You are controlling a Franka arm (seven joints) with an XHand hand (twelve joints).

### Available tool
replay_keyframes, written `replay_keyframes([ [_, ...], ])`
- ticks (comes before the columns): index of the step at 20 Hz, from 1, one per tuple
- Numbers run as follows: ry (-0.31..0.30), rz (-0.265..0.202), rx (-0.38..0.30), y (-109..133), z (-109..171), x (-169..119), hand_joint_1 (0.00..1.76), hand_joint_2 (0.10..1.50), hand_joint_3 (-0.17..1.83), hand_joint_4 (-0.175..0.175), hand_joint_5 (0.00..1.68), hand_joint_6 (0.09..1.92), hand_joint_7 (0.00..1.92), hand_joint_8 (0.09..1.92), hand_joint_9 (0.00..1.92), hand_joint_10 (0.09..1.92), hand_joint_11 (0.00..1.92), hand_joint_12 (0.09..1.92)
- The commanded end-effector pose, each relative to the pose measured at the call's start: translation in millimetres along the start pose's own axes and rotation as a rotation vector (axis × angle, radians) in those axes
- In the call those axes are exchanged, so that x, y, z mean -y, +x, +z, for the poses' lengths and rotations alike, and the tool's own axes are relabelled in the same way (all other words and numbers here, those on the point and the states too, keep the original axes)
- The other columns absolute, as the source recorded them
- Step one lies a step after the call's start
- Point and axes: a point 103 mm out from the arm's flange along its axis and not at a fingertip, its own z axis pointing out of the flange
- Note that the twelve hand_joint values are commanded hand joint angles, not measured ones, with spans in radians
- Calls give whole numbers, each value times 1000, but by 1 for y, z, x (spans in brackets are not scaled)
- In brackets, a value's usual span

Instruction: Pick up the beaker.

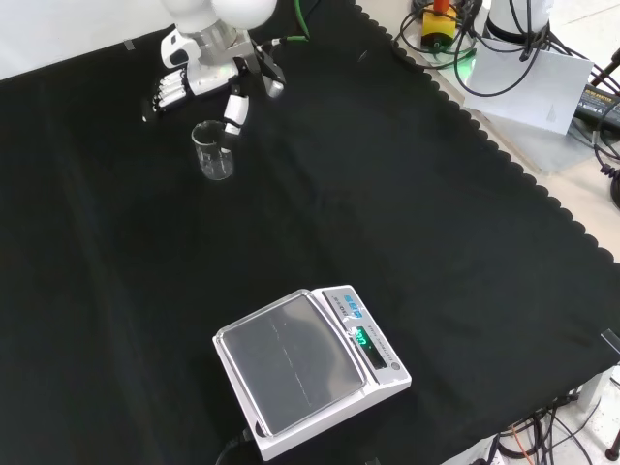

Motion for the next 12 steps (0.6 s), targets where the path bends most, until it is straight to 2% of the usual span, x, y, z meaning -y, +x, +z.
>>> replay_keyframes([
  [1,42,42,-7,-15,17,-11,518,754,149,51,0,87,0,295,0,745,0,821],
  [12,89,47,13,-10,37,-22,523,754,144,60,9,87,0,288,0,739,0,812],
])
